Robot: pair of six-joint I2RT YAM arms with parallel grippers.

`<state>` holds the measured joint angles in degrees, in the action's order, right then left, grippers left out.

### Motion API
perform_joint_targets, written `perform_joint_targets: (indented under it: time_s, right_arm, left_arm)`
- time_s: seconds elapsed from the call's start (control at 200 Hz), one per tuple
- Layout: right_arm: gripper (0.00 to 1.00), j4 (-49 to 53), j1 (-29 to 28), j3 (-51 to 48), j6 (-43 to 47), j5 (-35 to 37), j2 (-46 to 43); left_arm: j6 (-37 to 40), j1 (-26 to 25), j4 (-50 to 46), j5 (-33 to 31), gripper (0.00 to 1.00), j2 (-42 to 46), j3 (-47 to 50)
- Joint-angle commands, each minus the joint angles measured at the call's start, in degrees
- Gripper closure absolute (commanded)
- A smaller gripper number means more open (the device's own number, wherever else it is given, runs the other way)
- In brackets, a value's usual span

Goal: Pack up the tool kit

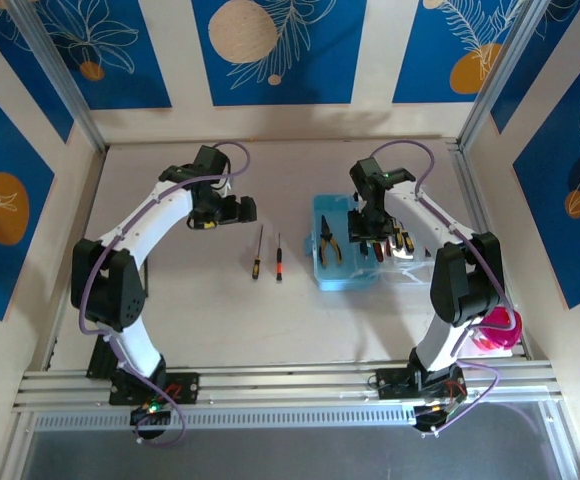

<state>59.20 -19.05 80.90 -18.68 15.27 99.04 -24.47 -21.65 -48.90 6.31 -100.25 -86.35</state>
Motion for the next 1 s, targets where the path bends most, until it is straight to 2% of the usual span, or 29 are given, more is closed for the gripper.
perform_joint_targets:
  time_s: [0.0,0.11,0.195,0.305,0.385,0.46,0.665,0.83,0.995]
  right_arm:
    - [0.61,1.17,0.22,2.12,-0.34,0.27,-1.06]
    - [0.58,2.0,0.02,3.5,-0.39,0.2,-1.6]
    - [0.47,2.99,-0.46,4.82,-0.12,0.29,-2.43]
    - [0.15,4.44,-1.0,6.97,0.26,-0.01,-3.54]
    - [0.0,5.32,-1.08,8.34,0.74,-2.06,-3.95]
    - [0.01,5.83,-1.55,9.56,1.14,-3.06,-3.94]
    - [0.01,5.55,-2.65,11.55,1.62,-4.28,-3.09]
    - [0.01,5.34,-2.75,11.38,1.89,-4.45,-3.02]
    - [0.01,4.96,-2.67,10.87,1.89,-4.72,-2.98]
  left_arm:
    - [0.24,-0.66,-0.49,-0.07,0.0,-0.74,0.39]
    - [0.38,-1.03,-0.58,-0.2,0.0,-1.1,0.3]
    - [0.47,-1.56,-0.73,-0.57,0.0,-1.6,0.3]
    - [0.74,-2.72,-1.51,-1.54,0.0,-3.16,0.12]
    - [0.79,-3.76,-1.76,-2.55,0.0,-4.34,0.21]
    - [0.66,-4.76,-1.68,-3.04,0.01,-5.57,0.47]
    - [-0.25,-6.8,0.12,-1.87,0.12,-9.22,2.27]
    - [-0.32,-8.34,0.23,-1.62,0.27,-11.97,2.95]
    - [-1.24,-9.8,0.65,-1.77,0.35,-13.78,3.84]
